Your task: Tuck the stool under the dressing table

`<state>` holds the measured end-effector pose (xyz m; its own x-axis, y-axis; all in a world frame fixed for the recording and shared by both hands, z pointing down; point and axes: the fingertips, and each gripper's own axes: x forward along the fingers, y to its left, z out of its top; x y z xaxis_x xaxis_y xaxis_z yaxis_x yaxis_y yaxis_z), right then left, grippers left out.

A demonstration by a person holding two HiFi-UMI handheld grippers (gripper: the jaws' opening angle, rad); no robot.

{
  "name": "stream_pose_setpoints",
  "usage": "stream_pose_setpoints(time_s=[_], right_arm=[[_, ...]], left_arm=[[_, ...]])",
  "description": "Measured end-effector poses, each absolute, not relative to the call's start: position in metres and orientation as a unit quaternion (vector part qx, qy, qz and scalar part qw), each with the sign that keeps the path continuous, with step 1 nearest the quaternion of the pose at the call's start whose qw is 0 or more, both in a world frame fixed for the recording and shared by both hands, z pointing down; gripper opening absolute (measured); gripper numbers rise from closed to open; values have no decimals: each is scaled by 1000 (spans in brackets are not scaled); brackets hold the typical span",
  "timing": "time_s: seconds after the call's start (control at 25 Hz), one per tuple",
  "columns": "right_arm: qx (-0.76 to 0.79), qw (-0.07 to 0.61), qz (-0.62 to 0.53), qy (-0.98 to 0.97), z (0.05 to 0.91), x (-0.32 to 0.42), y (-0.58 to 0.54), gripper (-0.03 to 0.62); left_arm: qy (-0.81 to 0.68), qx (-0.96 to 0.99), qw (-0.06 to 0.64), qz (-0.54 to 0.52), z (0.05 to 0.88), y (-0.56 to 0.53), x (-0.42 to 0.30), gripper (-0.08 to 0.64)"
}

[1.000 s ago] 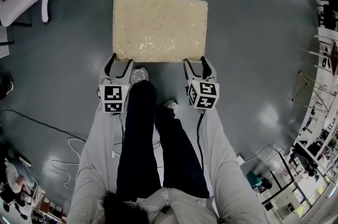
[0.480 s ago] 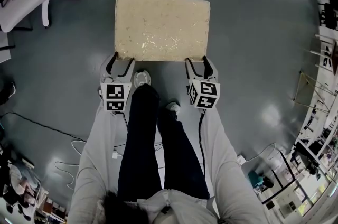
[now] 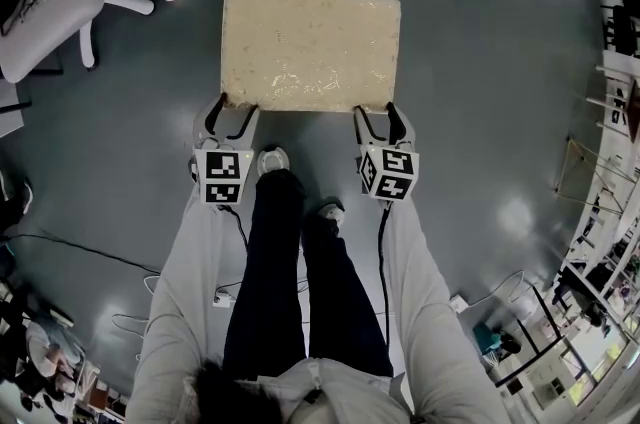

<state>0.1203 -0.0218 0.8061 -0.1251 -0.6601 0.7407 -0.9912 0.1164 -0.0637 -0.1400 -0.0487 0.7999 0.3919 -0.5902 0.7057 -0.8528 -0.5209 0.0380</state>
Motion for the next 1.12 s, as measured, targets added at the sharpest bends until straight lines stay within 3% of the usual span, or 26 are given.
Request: stream_pose_setpoints(time_s=[1.12], right_arm=[[605,291,297,-679,804,155,-146,278]], left_arm=[[-440,796,217,355,799,-177,-103,272]])
